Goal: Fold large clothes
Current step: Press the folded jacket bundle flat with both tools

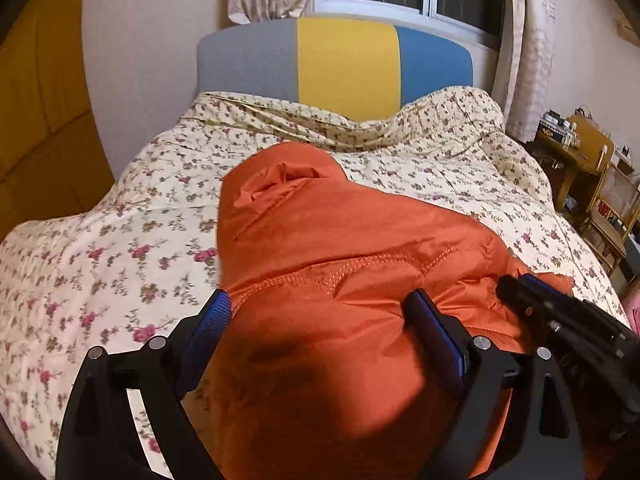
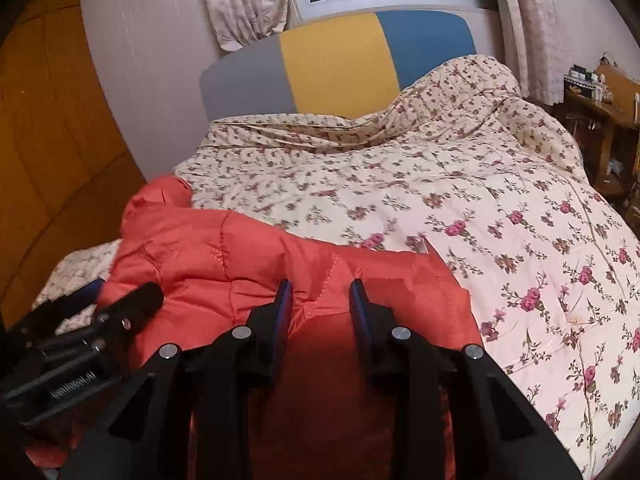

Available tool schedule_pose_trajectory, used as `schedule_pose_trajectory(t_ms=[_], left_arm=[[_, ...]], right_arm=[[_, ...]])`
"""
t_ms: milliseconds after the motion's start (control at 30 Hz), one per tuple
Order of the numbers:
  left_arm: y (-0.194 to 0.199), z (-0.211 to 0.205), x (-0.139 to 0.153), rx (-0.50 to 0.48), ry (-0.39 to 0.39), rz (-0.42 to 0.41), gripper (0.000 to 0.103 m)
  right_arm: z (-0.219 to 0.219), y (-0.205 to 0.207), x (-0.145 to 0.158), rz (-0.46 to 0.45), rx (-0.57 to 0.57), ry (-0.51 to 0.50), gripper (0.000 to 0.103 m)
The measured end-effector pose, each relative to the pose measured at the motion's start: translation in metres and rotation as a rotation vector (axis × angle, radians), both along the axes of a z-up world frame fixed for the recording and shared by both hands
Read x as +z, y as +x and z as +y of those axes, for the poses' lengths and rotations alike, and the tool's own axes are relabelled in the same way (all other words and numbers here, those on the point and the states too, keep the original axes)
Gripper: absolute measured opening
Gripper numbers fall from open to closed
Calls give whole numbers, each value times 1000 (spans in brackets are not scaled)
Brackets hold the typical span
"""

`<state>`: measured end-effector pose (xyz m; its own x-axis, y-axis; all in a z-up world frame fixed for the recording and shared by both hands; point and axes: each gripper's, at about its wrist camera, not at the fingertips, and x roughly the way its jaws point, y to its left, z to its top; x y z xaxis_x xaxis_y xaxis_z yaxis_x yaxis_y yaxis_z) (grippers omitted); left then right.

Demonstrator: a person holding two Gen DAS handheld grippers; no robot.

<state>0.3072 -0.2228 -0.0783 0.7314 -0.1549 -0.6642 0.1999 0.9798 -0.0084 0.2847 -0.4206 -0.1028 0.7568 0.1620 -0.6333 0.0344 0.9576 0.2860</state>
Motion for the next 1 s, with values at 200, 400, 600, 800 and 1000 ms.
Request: schedule_pose_trajectory(t_ms=[200,400,600,800,1000], left_arm=[[14,-11,-19,-17,9,55,100],[21,-11,-34,-8,8,54,100],[29,-12,-46,-4,5,54,100],[36,-15,-53,13,25,57,100],[26,-15,-50,18,41,16,100]], right_arm=[[-6,5,-17,15,-26,31,28],[-9,15,-29,59,-12,73,28],[-10,25,-39,85,-12,100,28],[-12,36,-47,107,-10,119,28],[-11,23,-42,42,-20,109,31]])
